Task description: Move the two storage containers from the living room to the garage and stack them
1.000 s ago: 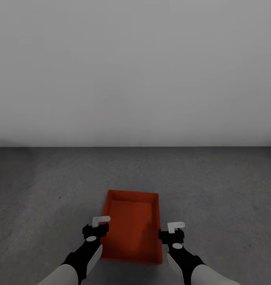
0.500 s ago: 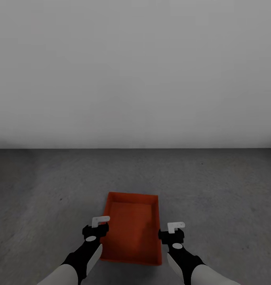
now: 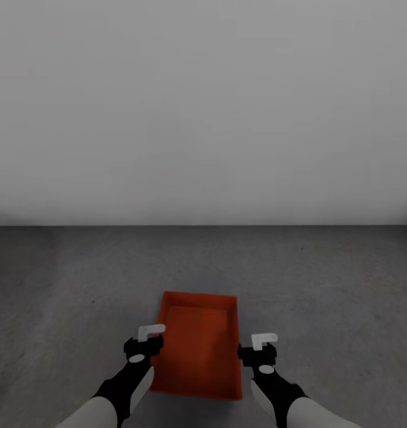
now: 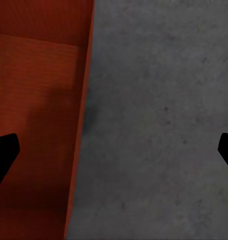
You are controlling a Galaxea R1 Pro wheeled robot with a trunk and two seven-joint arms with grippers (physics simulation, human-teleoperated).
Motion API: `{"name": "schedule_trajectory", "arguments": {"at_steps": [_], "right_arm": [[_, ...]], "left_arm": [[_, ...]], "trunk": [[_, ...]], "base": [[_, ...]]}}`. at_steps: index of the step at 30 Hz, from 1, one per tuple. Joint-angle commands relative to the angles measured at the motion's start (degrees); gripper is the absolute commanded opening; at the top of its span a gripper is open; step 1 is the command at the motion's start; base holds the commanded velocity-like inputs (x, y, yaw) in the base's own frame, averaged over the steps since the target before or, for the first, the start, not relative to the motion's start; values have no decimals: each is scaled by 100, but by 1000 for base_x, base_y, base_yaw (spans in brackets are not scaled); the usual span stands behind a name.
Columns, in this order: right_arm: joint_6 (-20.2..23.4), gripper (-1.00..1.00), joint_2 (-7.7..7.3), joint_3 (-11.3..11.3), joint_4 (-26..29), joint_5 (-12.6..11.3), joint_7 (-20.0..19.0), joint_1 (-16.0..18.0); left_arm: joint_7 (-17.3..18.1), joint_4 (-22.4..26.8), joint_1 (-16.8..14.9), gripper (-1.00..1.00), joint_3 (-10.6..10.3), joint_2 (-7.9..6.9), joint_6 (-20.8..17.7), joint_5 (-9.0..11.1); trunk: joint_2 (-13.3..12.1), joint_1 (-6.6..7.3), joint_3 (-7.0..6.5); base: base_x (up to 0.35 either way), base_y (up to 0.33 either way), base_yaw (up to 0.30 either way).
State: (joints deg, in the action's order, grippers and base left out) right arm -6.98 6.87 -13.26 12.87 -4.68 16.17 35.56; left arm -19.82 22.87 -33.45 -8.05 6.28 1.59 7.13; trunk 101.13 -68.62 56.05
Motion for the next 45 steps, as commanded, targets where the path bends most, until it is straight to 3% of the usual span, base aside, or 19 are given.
{"name": "schedule_trajectory", "arguments": {"at_steps": [1, 45], "right_arm": [[-22, 100, -1, -45, -6, -51, 29, 4], [-23, 100, -6, -45, -13, -51, 35, 4]], "left_arm": [[-40, -2, -3, 100, -48, -4, 17, 61], [-48, -2, -3, 100, -63, -4, 20, 61]], "trunk": [[-40, 23, -15], [-1805, 990, -805]], "base": [[0, 0, 0], [0, 0, 0]]}}
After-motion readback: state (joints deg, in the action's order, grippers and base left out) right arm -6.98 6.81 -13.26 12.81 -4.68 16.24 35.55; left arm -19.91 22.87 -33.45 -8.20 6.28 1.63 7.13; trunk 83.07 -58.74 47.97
